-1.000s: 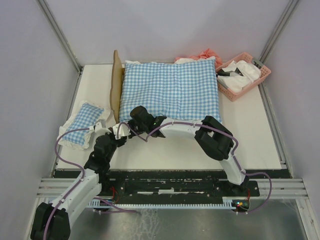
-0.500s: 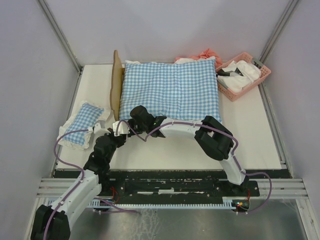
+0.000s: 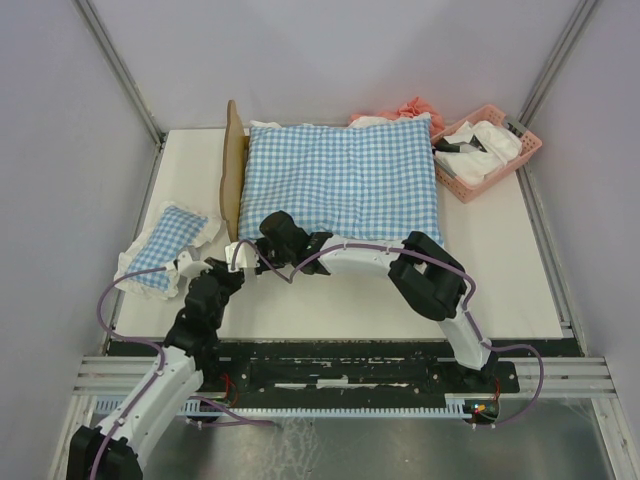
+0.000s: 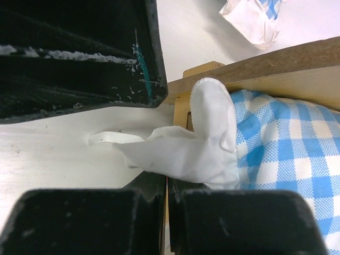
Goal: Set up the pet bed
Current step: Tie the ropes to the bed frame.
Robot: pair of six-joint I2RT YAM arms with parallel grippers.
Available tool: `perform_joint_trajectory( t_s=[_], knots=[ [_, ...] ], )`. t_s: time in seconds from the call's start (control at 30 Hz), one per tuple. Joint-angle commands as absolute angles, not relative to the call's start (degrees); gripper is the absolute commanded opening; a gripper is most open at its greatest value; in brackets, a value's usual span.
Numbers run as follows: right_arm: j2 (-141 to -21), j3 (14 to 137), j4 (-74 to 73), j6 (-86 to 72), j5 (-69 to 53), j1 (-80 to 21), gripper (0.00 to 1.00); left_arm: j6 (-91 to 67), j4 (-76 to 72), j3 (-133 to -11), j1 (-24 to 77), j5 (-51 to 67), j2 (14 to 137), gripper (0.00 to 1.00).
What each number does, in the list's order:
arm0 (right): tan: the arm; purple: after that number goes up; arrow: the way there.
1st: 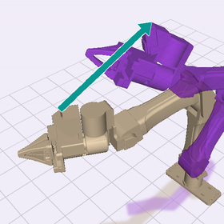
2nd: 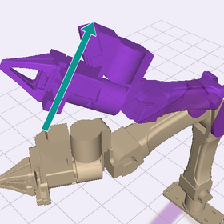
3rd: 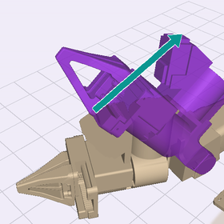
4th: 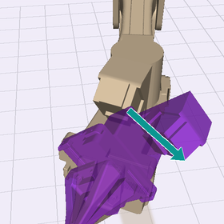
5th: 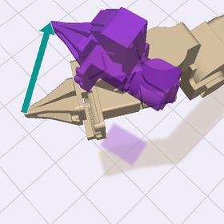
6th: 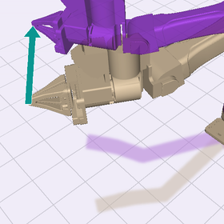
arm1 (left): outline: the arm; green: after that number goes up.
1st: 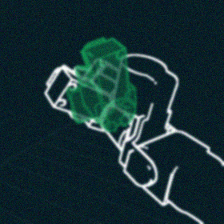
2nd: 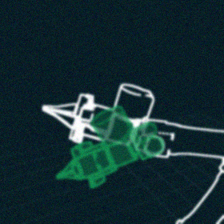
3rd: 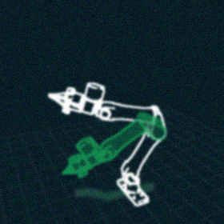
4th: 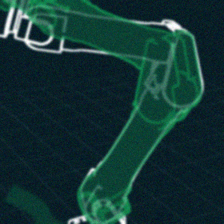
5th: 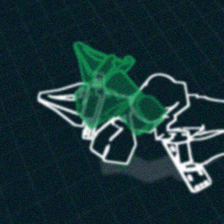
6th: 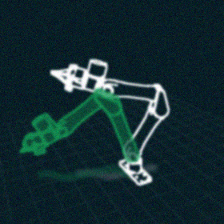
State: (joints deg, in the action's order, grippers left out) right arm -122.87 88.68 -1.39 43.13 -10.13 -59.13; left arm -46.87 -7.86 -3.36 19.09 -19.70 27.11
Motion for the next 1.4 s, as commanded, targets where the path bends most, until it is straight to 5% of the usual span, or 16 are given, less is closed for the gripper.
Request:
perform_joint_trajectory(
  t_s=[0.0, 0.27, 0.7, 1.03, 1.37],
  knots=[
    [-124.52, 91.06, -1.44, 42.98, -7.9, -57.34, 0.02, -47.97, -12.44, -3.47, 18.98, -21.58, 29.4, 0.24],
    [-124.45, 91.54, -2.18, 42.89, -7.65, -57.15, 0.02, -38.79, -27.04, -0.14, 18.99, -13.57, 33.21, 0.24],
    [-122.19, 89.21, 0.65, 40.99, -7.76, -56.75, 0.02, -35.05, -29.96, -0.23, 18.99, -12.84, 38.64, 0.29],
    [-115.97, 80.25, 3.68, 48.82, -18.37, -54.56, 0.02, -43.26, -8.12, -5.63, 18.98, -23.16, 28.47, 0.32],
    [-115.65, 84.75, -11.51, 64.76, -23.7, -54.15, 0.02, -49.4, 9.39, -16.93, 18.98, -22.04, 37.95, 0.33]
  ],
)
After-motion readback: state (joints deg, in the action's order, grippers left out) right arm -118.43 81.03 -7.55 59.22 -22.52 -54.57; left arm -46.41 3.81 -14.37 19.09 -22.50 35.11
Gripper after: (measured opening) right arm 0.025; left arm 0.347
